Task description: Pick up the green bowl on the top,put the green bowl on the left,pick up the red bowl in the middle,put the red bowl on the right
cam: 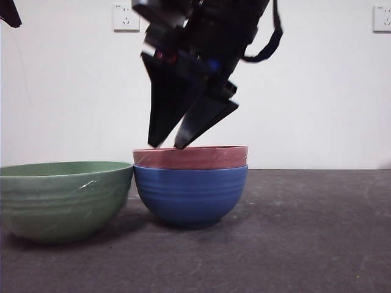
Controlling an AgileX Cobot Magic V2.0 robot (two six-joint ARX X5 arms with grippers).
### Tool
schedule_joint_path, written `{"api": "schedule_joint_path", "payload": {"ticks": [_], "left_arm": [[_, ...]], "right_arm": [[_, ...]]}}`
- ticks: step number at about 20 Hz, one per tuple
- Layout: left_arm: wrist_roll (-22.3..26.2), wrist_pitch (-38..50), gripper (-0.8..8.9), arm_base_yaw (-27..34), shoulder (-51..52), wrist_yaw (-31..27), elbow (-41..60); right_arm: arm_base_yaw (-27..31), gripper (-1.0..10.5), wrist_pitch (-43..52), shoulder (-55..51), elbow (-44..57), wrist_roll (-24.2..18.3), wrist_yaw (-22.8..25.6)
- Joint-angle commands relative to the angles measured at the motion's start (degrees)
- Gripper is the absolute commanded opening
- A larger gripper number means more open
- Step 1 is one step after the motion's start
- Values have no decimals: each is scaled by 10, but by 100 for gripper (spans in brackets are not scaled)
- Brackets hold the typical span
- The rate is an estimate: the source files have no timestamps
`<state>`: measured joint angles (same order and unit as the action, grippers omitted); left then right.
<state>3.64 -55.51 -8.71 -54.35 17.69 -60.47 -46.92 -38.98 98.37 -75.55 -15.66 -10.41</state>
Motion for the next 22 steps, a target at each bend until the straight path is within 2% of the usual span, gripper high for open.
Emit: {"api": "schedule_joint_path", "payload": {"ticks": [1, 3, 6, 18, 20, 22], "left_arm": [[11, -1, 435, 2, 1, 4, 3], [11, -1, 435, 2, 1, 5, 3], [11, -1, 436, 2, 1, 4, 3], [16, 1, 435, 2, 1, 4, 3], [16, 1, 435, 2, 0, 4, 3], [16, 1, 435, 2, 0, 4, 3]], "right_arm": [[-1, 247, 10, 16, -1, -8, 0], [-1, 242, 12, 27, -1, -11, 0], [0, 149, 12, 39, -1, -23, 0], [-2, 148, 11, 32, -1, -18, -2], [-2, 46, 10, 25, -1, -19, -2], [-2, -5, 10, 20, -1, -19, -1]]}}
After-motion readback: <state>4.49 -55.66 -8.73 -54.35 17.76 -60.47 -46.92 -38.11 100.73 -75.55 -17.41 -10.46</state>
